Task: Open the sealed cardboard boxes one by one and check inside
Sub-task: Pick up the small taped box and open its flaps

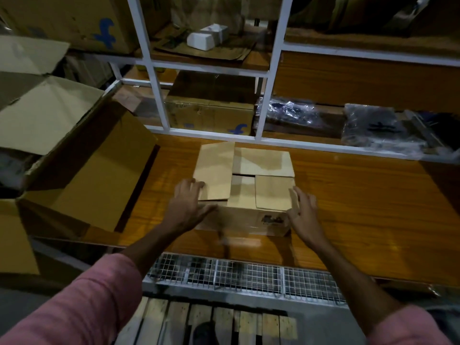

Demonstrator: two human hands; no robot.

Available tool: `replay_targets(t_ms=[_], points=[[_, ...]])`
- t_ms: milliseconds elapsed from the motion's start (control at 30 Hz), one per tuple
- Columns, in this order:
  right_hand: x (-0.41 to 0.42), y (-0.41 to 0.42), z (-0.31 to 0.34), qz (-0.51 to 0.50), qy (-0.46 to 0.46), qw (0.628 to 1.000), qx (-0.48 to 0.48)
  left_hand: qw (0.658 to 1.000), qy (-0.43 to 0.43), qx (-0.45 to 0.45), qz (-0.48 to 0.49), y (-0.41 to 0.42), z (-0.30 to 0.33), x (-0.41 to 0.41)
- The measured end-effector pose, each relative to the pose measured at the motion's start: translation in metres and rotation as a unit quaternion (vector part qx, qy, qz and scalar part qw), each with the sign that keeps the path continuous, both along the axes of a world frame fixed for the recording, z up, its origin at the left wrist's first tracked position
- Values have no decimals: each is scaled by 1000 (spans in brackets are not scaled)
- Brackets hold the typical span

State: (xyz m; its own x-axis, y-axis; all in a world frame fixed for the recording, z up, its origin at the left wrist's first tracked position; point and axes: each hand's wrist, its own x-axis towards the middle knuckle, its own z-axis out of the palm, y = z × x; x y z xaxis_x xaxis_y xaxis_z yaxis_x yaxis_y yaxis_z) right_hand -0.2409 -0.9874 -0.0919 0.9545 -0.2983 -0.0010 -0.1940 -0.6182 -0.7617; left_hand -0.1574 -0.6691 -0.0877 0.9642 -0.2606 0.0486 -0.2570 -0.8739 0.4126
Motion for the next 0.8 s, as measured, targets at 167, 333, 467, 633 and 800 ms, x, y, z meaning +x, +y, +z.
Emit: replay_targets(t_ms=[167, 333, 467, 633, 800], points=[[11, 23, 9, 50, 26, 981, -187, 997, -61, 52, -9, -27, -5, -3], [30, 56, 13, 141, -33, 945, -293, 988, -96, 117, -18, -45, 6, -11], [55, 75, 19, 176, 19, 958, -226, 966, -105, -8, -234, -72, 20, -22], [55, 71, 8, 190, 49, 955, -224, 965, 10, 78, -252, -85, 26, -23], [51, 76, 1, 170, 30, 937, -302, 955, -118, 231, -146, -64, 24, 0]])
